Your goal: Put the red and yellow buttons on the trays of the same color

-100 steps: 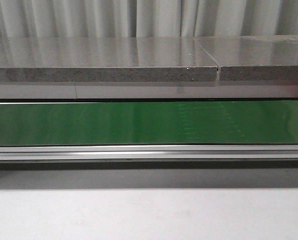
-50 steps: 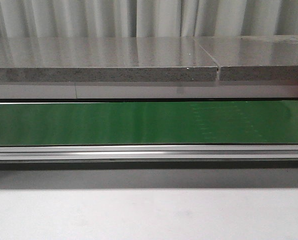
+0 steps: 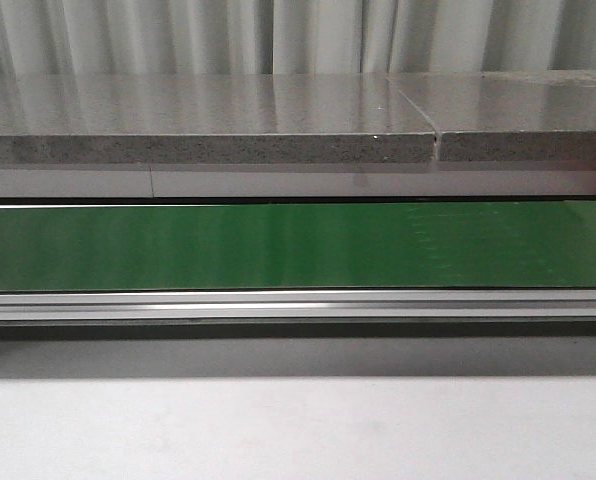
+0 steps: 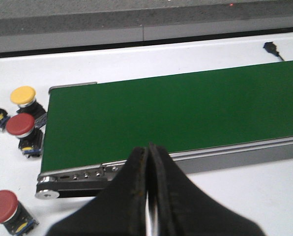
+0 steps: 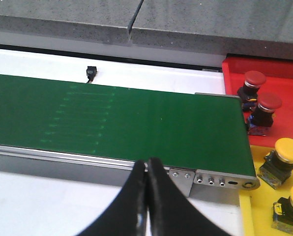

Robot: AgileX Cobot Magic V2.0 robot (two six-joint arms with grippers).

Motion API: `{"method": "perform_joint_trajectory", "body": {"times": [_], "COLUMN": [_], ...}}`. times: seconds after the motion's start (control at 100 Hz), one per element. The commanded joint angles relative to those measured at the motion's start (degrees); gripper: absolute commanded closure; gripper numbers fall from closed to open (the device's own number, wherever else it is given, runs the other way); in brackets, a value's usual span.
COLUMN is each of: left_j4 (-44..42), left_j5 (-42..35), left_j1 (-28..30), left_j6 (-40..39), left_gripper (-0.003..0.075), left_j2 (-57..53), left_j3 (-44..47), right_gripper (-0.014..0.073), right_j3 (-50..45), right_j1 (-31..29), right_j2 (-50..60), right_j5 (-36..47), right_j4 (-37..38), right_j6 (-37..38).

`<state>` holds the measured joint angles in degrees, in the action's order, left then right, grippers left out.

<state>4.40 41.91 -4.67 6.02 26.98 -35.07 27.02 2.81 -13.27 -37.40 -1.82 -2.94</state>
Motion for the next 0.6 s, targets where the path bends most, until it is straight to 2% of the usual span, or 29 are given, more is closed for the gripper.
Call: {"method": "perform_joint_trajectory", "body": {"times": [0.0, 0.2, 0.4, 0.49, 0.54, 0.59], "left_j4": [-3.6, -3.2, -2.8, -2.8, -2.8, -3.0], "left_j5": [-4.6, -5.3, -6.7, -6.6, -6.8, -7.5], "left_j1": [1.0, 4.4, 8.5, 9.9, 10.3, 10.5], "left_j6": [-6.0, -6.0, -6.8, -6.8, -6.8, -6.8], "left_gripper": [0.0741, 0.0741, 0.0731, 0.0639, 0.0545, 0.0411], "left_j2": [3.2, 11.5, 20.3, 24.1, 25.8, 27.3], "left_j3": [-1.5, -4.0, -10.6, -13.4, -14.5, -15.5], "right_gripper": [0.0660, 0.0660, 0.0660, 0.0660, 0.0660, 0.0660], "right_j3": [1.3, 1.3, 1.3, 1.3, 1.3, 1.3], "right_j1": [0.2, 0.2, 0.2, 0.2, 0.2, 0.2], "right_j2": [-0.6, -0.6, -0.6, -0.6, -0.6, -0.6], "right_j5": [4.0, 4.0, 4.0, 4.0, 4.0, 4.0], "right_j4": [0.4, 0.4, 0.4, 0.4, 0.4, 0.4], "right_j6": [-0.5, -0.5, -0.5, -0.5, -0.5, -0.5]}}
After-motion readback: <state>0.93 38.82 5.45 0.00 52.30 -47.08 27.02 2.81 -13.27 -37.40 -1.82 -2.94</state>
